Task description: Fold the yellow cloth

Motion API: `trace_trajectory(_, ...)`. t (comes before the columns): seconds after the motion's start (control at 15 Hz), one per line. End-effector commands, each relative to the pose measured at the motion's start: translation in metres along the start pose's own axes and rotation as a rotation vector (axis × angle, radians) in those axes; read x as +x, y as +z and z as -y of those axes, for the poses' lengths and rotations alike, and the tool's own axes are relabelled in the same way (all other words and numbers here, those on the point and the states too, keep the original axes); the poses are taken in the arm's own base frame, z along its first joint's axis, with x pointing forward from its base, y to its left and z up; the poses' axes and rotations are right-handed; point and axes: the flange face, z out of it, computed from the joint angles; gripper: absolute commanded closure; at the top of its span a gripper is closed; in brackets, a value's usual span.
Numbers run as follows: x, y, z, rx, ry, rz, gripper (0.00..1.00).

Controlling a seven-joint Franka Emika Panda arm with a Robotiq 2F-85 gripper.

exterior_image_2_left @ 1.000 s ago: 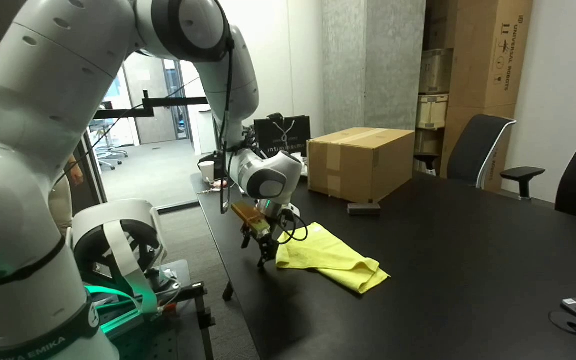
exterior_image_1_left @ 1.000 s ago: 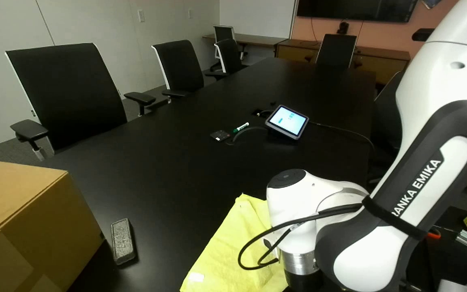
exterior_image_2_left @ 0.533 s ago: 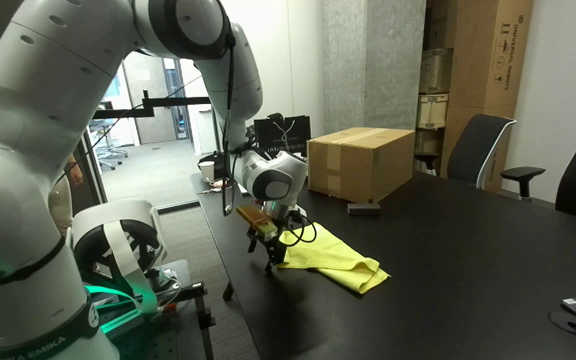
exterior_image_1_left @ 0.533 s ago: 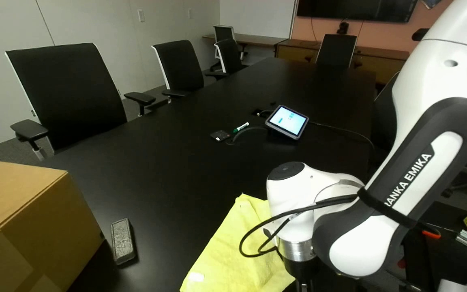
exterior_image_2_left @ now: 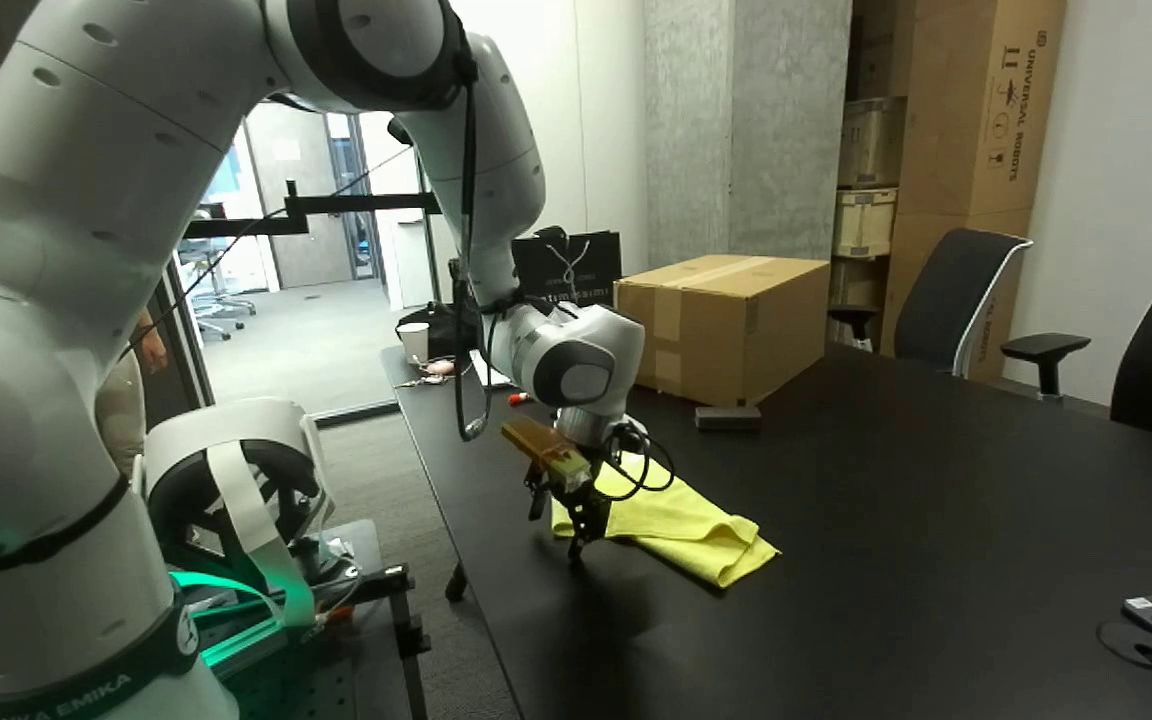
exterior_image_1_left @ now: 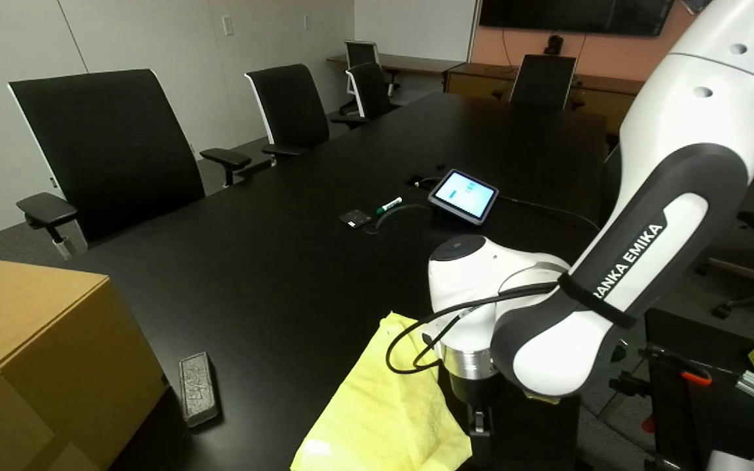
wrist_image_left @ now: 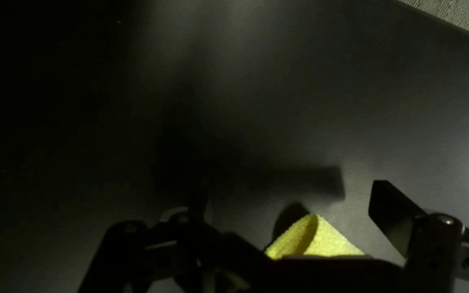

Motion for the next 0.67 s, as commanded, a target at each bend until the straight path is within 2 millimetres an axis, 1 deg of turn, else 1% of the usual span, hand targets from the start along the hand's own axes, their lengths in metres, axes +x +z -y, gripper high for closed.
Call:
trace_trajectory(0.0, 0.007, -0.017, -0.009, -0.027, -0.023, -0.014, 0.0)
trace_trajectory(0.2, 0.015, -0.024, -0.009, -0.033, -0.041, -0.027, 0.0)
trace_trajectory(0.6, 0.025, -0.032, 0.002, -0.026, -0.092, -0.042, 0.0)
